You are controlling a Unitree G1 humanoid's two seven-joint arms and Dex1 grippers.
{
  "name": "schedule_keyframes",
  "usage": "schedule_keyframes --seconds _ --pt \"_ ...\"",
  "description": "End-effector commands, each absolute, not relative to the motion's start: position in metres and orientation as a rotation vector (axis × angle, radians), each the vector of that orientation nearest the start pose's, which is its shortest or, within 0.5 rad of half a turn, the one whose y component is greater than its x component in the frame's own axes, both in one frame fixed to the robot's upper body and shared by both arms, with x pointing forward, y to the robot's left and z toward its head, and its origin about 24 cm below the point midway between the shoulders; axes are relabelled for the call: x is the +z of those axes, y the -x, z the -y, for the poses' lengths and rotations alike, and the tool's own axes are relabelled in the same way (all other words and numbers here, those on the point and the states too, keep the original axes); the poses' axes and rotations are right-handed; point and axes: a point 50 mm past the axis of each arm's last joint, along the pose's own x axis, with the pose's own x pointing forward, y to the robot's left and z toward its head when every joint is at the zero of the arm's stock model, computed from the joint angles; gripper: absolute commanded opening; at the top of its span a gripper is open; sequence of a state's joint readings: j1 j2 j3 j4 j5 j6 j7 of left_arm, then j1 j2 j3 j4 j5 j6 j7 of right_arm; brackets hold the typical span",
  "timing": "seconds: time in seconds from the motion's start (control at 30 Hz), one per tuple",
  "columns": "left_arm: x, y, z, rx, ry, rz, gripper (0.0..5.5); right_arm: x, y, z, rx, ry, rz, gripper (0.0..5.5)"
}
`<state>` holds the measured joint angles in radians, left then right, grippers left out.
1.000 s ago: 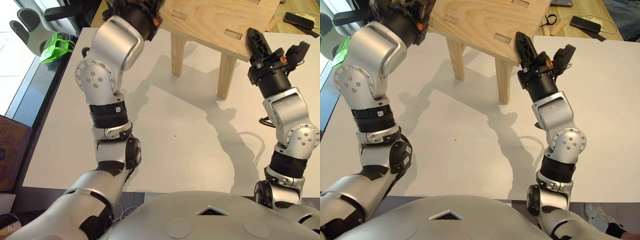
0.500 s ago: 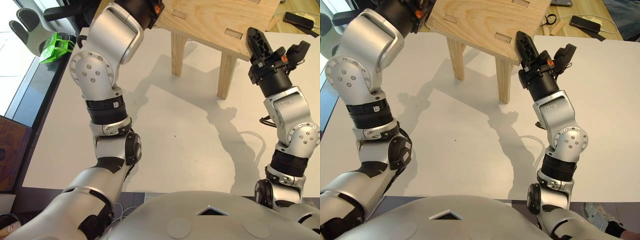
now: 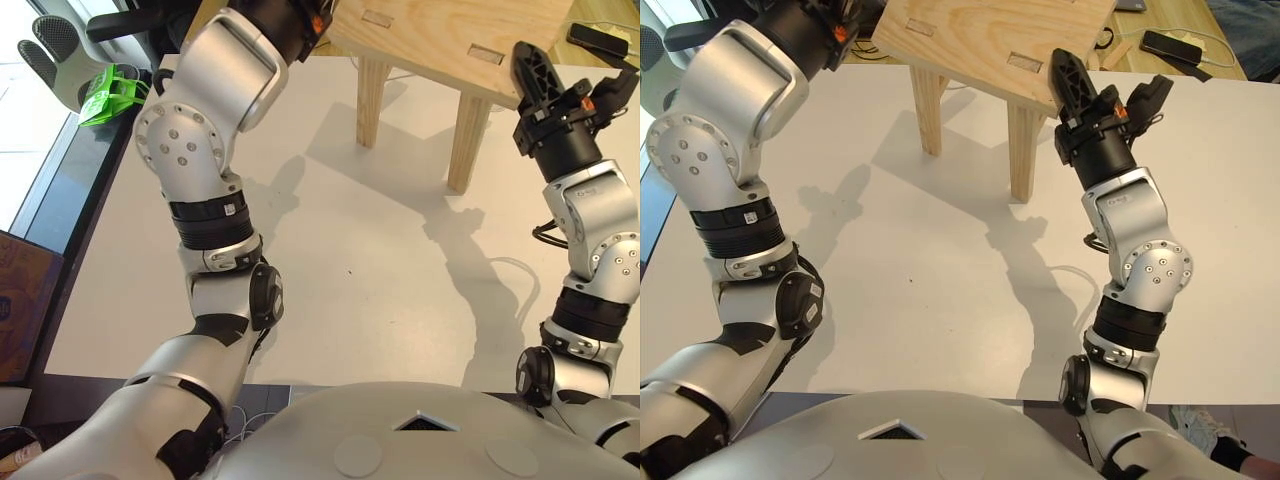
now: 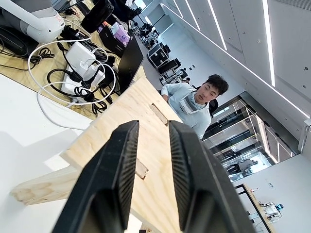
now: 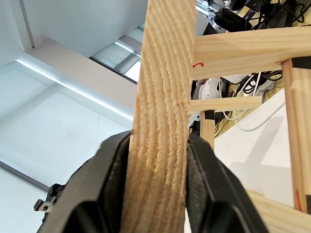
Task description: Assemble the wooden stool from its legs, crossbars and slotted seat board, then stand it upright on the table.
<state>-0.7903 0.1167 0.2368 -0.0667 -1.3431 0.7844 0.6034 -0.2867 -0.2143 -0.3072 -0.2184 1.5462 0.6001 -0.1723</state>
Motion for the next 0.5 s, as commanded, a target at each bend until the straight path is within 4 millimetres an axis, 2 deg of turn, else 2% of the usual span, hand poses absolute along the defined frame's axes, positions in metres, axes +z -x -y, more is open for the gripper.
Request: schedule_keyframes --seconds 0.03,0.5 --pt "0.2354 -0.3270 -0.1120 -0.365 0.857 -0.192 1.29 0.1761 -0.2806 0.1808 0.490 -1.136 0.033 1.50" --pt "0.2391 -0.3251 -0.1101 -0.400 0.855 -0.194 1.39 0.1722 -0.2807 0.1829 0.448 -1.192 0.032 1.43"
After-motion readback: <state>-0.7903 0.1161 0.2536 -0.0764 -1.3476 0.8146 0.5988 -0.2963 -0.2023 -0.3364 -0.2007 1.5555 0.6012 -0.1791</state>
